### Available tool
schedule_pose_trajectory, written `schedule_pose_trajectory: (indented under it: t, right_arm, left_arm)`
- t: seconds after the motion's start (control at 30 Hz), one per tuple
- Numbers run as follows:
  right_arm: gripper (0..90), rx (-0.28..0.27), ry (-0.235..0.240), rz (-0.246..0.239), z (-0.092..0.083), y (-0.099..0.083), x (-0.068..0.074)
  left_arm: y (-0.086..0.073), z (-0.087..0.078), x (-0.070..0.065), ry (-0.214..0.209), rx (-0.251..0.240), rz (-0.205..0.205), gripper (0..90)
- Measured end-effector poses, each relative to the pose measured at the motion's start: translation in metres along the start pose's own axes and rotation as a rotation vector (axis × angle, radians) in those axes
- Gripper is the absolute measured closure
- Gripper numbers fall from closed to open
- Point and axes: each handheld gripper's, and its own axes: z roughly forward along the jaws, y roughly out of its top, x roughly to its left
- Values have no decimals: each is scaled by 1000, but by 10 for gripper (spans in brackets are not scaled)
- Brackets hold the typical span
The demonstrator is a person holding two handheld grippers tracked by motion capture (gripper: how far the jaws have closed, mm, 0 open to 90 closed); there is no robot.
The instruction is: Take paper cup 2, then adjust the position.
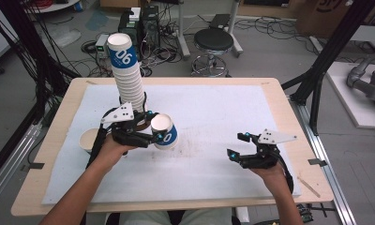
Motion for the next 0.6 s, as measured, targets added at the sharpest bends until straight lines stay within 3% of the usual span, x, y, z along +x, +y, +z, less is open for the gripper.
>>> schedule_pose_trajectory:
  t: [0.2, 0.6]
  right_arm:
    - [203, -11, 1, -16, -2, 0, 2]
    - [203, -24, 47, -50, 4, 3, 9]
  left_arm:
    - [0, 1, -1, -1, -3, 0, 298]
    - [-6, 11, -6, -12, 7, 5, 298]
